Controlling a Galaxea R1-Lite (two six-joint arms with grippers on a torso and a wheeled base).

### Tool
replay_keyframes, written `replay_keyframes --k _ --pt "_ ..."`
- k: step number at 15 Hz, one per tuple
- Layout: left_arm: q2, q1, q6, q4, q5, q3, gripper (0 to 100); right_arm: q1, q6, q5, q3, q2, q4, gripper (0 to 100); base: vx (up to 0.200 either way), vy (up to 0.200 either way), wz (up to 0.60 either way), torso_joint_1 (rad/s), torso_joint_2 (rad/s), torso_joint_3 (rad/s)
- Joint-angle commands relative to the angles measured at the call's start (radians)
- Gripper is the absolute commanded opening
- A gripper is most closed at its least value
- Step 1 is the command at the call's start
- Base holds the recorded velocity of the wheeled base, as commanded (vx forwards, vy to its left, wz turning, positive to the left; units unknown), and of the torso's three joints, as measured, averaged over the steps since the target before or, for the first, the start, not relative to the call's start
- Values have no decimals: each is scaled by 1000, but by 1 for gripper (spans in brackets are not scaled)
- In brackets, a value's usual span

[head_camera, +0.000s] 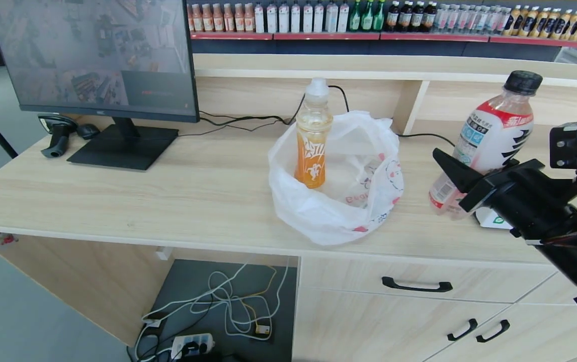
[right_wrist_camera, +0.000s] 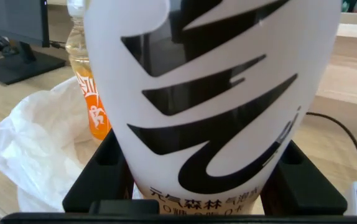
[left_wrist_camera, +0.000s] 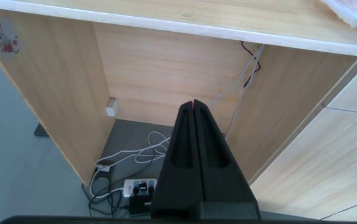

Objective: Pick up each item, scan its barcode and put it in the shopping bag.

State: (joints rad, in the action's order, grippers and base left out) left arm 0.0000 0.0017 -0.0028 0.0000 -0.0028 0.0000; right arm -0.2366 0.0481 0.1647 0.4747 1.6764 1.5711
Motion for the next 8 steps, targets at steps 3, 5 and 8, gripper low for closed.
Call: replay_keyframes --k 3,5,8 --pt "0 0 0 0 0 0 0 -1 1 -1 -1 9 0 0 0 0 200 1 2 -1" --pt "0 0 0 0 0 0 0 -1 1 -1 -2 9 0 0 0 0 600 2 2 -2" --pt "0 0 0 0 0 0 0 -1 1 -1 -4 11 0 0 0 0 600 6 7 2"
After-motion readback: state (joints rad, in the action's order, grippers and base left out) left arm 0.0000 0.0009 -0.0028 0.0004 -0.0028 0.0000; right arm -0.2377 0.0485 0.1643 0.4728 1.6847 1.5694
